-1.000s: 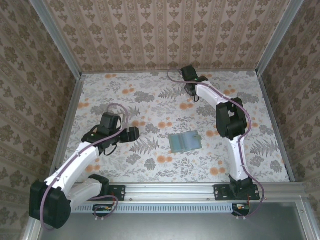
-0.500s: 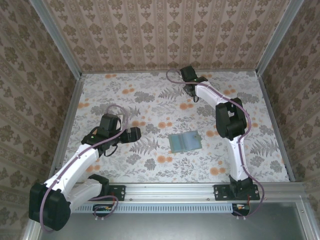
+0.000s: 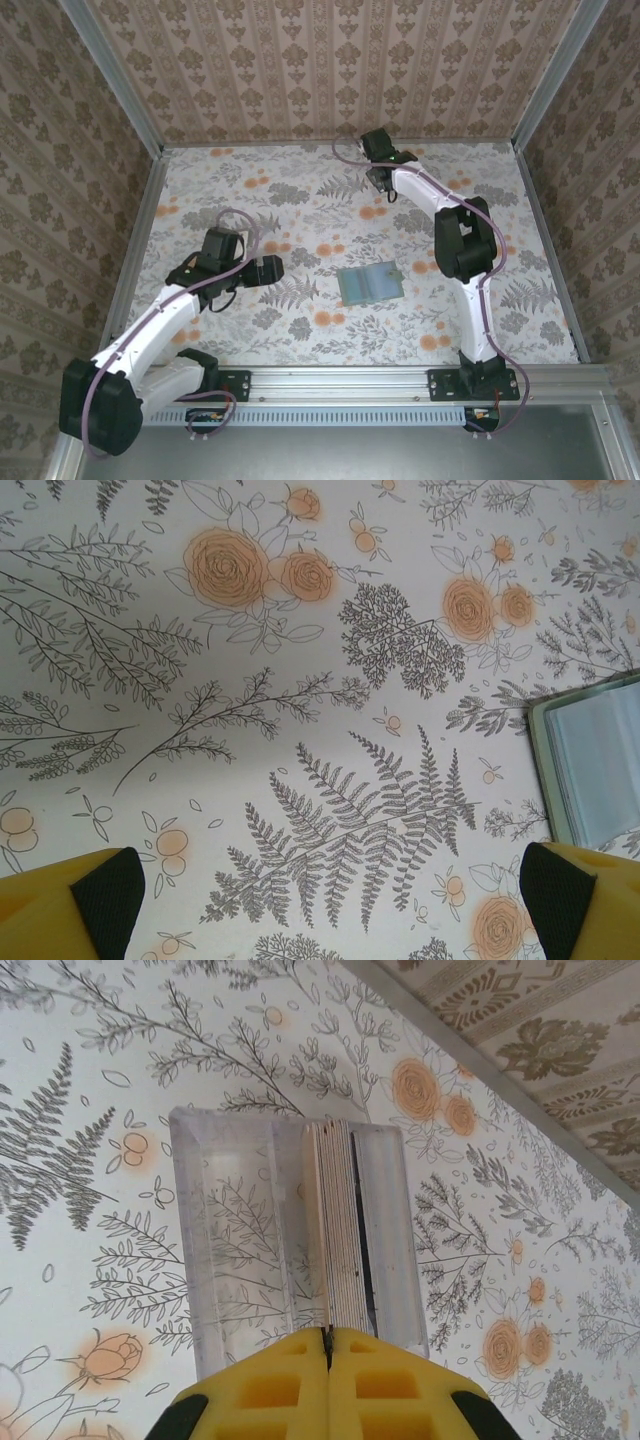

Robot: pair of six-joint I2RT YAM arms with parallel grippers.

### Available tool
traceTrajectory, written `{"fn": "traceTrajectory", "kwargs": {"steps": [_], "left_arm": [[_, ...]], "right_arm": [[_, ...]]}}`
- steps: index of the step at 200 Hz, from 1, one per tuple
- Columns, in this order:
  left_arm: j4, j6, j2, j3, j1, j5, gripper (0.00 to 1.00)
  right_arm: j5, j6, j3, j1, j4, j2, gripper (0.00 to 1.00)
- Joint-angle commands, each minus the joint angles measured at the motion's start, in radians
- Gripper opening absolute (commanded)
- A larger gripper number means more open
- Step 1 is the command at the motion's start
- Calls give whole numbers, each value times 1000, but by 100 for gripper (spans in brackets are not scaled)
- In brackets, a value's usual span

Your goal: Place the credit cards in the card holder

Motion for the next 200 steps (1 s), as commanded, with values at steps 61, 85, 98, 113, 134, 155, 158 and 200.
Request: {"fn": "traceTrajectory", "kwargs": {"steps": [61, 85, 98, 113, 134, 155, 158, 200], "left_arm": [[154, 18, 30, 11, 8, 181, 100], [247, 10, 39, -7, 2, 254, 100], [256, 44, 68, 4, -13, 297, 100], [277, 84, 114, 6, -32, 338, 100], [270, 117, 190, 35, -98, 368, 100], [251, 173, 248, 57, -181, 311, 100], [251, 180, 258, 59, -190, 307, 100], [367, 218, 343, 16, -267, 323, 97]], "right_arm": [[-287, 253, -210, -17, -46, -331, 0], [-498, 386, -481, -42, 88, -539, 0], [-628, 458, -622, -56, 149, -634, 0], [-773, 526, -760, -69, 193, -710, 0], [-938, 627, -929, -86, 241, -792, 0], [-1040, 689, -1072, -95, 256, -853, 0], [-1054, 692, -1088, -96, 252, -865, 0], [-1227, 664, -1229, -125, 213, -877, 0]]}}
